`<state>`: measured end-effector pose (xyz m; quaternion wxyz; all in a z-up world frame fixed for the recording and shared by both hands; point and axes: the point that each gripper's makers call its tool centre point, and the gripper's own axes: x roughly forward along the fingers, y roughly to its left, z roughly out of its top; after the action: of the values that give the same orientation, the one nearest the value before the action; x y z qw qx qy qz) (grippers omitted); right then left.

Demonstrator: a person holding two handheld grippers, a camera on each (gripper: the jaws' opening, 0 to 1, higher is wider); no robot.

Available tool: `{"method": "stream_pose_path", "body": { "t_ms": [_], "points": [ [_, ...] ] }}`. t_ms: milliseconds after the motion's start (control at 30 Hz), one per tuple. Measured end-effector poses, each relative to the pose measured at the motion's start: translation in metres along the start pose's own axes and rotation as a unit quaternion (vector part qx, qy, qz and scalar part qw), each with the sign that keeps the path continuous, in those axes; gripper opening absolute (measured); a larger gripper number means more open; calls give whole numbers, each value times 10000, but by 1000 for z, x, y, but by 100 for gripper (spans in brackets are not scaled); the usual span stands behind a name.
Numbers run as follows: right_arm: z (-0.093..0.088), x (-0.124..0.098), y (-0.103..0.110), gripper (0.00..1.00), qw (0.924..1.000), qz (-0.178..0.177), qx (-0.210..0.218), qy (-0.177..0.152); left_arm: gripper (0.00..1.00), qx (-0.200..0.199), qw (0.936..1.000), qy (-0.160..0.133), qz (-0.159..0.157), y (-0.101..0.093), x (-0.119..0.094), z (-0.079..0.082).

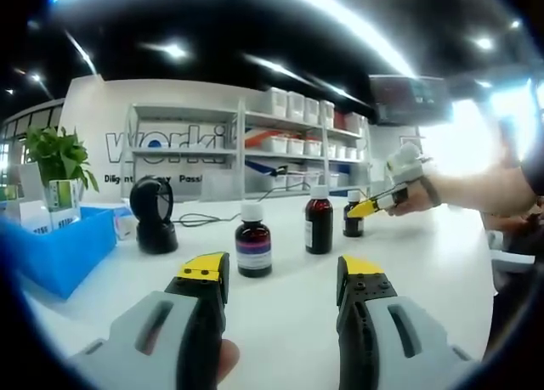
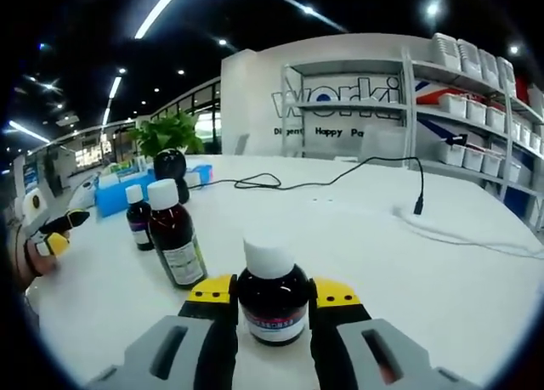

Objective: Rotate the medicine bottle to make it face forward pick up the medicine bottle inspect the drug traceability code place the medicine on the table

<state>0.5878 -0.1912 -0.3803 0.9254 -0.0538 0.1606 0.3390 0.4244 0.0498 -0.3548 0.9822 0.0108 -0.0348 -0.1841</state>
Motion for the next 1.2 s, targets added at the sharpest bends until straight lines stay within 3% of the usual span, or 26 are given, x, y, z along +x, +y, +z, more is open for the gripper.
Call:
{"method": "stream_pose_path", "body": {
  "t_ms": [200, 433, 767, 1033, 1200],
  "points": [
    [0, 0, -3, 28, 9994, -263, 202, -53, 42, 5, 10000, -5, 0, -1, 0, 0],
    [-4, 1, -9, 28, 9949, -614, 788, -153, 42, 9, 10000, -19, 2, -1, 0, 1],
    [-4, 3, -12, 28, 9911, -1103, 708, -247, 42, 9, 10000, -18, -21, -1, -1, 0],
    [-3, 4, -17, 27, 9770, -1971, 742, -338, 42, 16, 10000, -13, -6, 0, 0, 0],
    [-3, 3, -19, 28, 9742, -2091, 780, -347, 42, 10, 10000, -14, -48, 0, 0, 0]
  ]
}}
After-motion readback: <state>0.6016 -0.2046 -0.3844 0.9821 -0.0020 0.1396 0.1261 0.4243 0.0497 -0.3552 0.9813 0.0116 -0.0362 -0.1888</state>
